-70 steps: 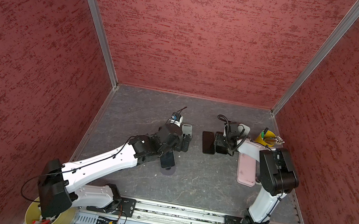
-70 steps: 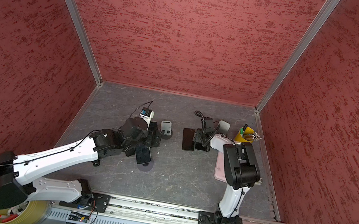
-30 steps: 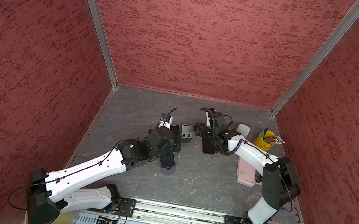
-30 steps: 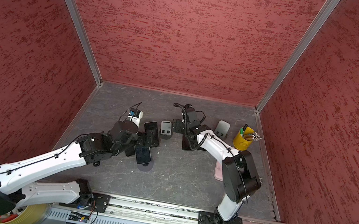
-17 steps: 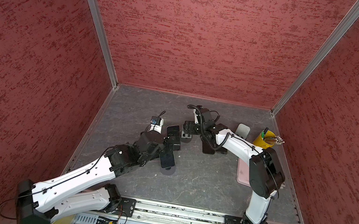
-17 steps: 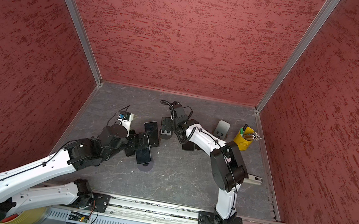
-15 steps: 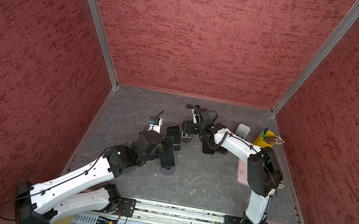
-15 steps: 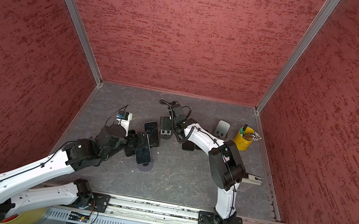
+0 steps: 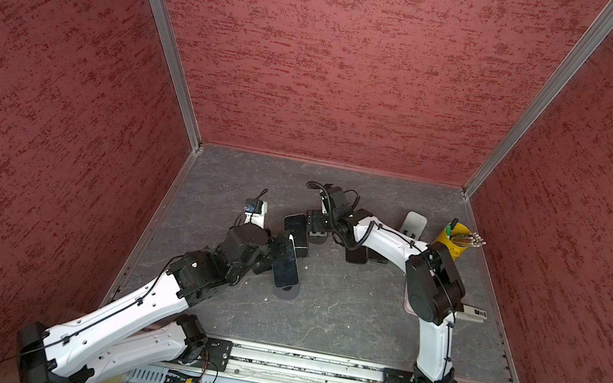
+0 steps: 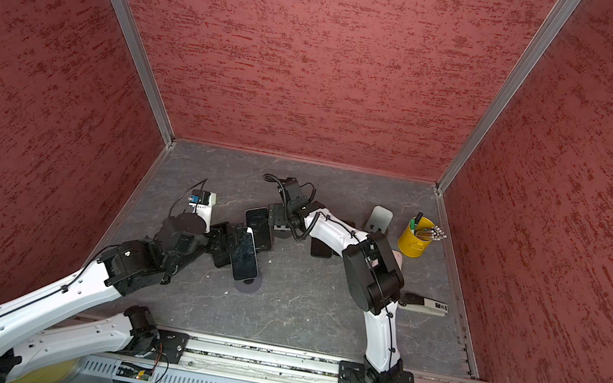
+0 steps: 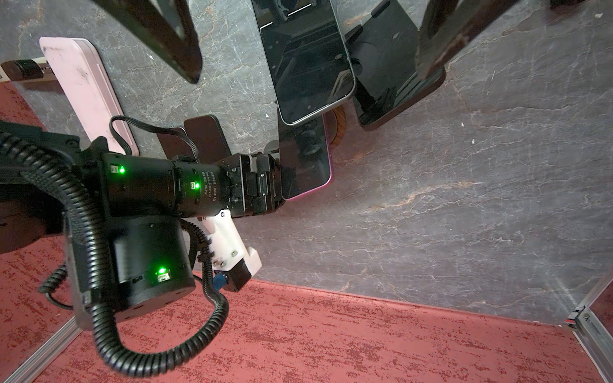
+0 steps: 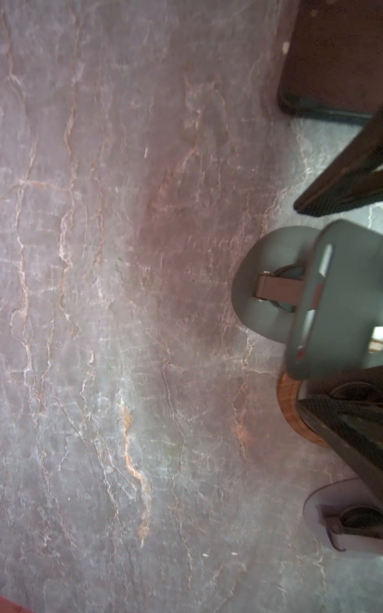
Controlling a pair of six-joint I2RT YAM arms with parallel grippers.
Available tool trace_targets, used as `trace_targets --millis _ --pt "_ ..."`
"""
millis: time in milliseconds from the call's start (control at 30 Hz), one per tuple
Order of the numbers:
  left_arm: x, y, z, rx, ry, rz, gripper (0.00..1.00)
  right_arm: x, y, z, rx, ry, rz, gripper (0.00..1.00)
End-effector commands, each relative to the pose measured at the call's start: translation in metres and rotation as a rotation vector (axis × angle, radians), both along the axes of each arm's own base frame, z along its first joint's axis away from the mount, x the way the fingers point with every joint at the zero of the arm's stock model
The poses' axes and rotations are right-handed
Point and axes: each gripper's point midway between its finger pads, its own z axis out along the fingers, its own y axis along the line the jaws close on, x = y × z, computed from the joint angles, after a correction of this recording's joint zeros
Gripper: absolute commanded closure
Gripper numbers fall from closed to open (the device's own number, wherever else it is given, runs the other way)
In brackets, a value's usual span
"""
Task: Remove the phone from the phone stand
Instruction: 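Carry the grey stand toward the yellow pencil cup with the right gripper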
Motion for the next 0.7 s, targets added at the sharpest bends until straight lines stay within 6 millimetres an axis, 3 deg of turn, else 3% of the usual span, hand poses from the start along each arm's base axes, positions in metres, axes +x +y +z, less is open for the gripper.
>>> trace_targets --millis 0,400,533,667 --pt "0.000 0.001 -0.004 -0.014 0.008 -0.005 0.00 0.006 0.001 0.004 -0.010 -0.013 -0.031 0.14" --pt "0.003 0.006 -0.007 -0.021 0.018 0.005 0.00 0.012 -0.001 0.001 -0.038 -0.027 -0.054 0.37" --pt "0.003 0.007 -0.008 -0.026 0.020 0.006 0.01 0.016 -0.001 0.008 -0.042 -0.051 -0.055 0.48" --pt "0.005 0.007 -0.006 -0.029 0.019 0.006 0.00 0.022 -0.001 0.019 -0.040 -0.086 -0.062 0.50"
